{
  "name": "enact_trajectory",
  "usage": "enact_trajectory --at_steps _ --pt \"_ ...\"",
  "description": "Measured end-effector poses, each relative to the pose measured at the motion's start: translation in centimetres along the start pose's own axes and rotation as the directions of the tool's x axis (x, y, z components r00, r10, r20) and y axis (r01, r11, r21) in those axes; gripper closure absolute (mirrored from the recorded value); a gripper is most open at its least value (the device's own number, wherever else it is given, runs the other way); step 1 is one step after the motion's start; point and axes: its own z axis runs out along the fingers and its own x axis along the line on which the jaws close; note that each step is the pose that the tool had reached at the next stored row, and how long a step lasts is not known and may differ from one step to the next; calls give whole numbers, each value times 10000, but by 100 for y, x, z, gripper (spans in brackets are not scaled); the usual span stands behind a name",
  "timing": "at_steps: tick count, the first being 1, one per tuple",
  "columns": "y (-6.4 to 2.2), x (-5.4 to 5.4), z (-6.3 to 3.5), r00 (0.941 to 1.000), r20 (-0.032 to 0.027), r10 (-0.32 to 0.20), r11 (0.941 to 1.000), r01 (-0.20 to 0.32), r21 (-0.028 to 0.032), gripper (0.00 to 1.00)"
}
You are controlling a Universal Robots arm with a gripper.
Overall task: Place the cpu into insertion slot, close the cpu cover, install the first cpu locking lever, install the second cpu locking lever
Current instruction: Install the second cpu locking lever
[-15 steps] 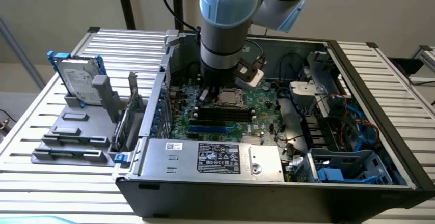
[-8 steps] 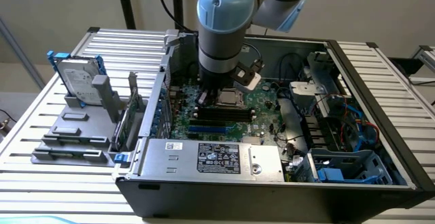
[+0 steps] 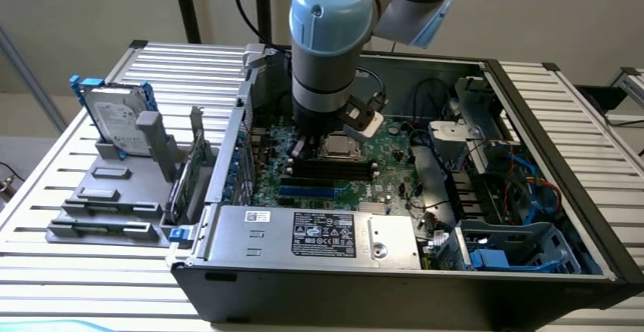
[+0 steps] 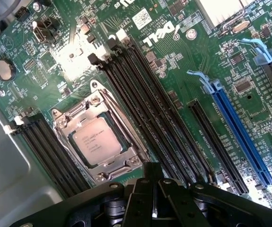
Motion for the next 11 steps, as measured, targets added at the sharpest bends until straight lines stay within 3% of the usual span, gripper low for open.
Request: enact_trajectory --at_steps 11 --pt "-42 14 70 10000 0 -1 10000 1 0 89"
